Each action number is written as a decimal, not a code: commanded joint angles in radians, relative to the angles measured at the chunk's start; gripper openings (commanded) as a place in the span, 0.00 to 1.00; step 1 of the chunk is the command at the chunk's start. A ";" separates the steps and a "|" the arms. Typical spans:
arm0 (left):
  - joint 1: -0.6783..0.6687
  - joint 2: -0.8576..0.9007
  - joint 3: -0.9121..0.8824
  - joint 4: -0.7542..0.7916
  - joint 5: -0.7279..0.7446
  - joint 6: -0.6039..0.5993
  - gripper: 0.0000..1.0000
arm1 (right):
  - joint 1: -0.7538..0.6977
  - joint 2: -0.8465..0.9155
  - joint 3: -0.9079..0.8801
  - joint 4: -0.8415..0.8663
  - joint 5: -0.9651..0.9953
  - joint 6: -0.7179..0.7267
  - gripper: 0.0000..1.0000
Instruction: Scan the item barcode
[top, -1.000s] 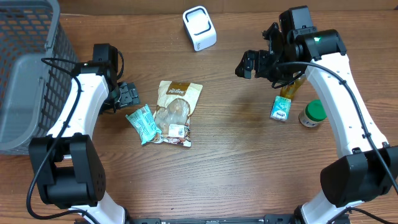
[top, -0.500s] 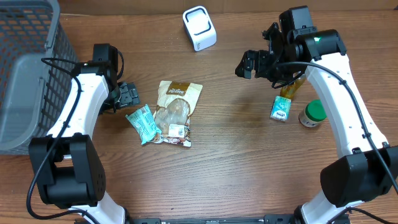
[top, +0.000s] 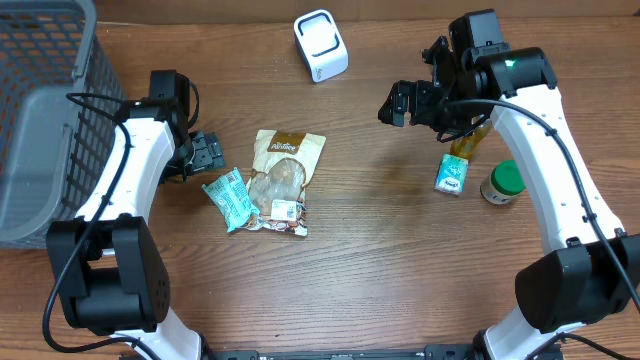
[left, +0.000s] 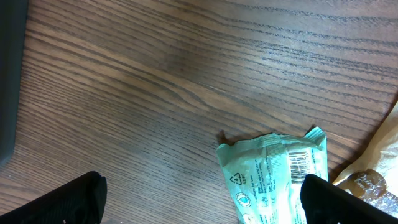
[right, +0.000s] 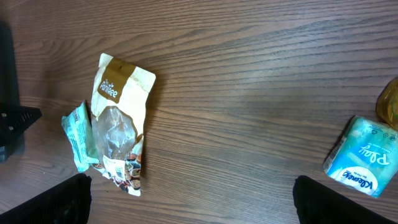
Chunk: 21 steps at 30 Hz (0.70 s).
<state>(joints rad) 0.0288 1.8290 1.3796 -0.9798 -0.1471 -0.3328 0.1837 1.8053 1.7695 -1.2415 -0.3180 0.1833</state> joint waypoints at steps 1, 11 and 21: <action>0.003 -0.028 -0.003 -0.002 -0.006 0.015 1.00 | -0.002 -0.015 0.015 0.007 -0.009 0.000 1.00; 0.003 -0.028 -0.003 -0.002 -0.006 0.015 1.00 | -0.002 -0.015 0.015 0.007 -0.009 0.000 1.00; 0.003 -0.028 -0.003 -0.002 -0.006 0.015 1.00 | 0.002 -0.013 0.015 0.076 -0.161 0.001 1.00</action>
<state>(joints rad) 0.0288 1.8290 1.3796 -0.9794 -0.1471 -0.3325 0.1837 1.8053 1.7695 -1.1748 -0.3546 0.1837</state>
